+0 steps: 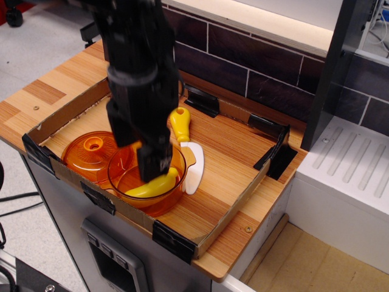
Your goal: Put banana in pot
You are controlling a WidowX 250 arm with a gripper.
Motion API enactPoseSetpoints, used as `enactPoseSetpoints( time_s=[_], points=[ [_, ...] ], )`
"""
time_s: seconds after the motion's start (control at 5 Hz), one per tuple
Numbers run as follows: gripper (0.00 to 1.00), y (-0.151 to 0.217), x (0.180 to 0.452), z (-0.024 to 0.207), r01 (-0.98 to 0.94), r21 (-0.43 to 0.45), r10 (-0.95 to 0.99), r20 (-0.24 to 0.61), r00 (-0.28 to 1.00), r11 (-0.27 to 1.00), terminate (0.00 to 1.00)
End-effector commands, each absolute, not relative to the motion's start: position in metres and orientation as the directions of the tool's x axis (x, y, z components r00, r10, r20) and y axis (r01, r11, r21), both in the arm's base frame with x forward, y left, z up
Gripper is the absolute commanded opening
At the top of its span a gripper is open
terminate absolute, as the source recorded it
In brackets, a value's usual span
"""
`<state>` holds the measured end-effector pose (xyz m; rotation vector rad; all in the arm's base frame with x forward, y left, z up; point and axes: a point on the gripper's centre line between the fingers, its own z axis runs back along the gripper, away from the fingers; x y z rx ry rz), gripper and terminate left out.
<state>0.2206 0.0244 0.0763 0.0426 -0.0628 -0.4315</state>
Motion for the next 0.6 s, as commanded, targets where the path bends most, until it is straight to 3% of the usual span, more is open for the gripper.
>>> enactPoseSetpoints(
  time_s=[0.0, 0.2, 0.4],
  points=[
    [1.00, 0.0301, 0.2436, 0.1257, 0.308, 0.076, -0.316, 0.137, 0.939, 0.948, 0.00],
    [1.00, 0.0301, 0.2436, 0.1257, 0.308, 0.076, -0.316, 0.137, 0.939, 0.948, 0.00],
    [1.00, 0.0301, 0.2436, 0.1257, 0.308, 0.076, -0.316, 0.137, 0.939, 0.948, 1.00]
  ],
)
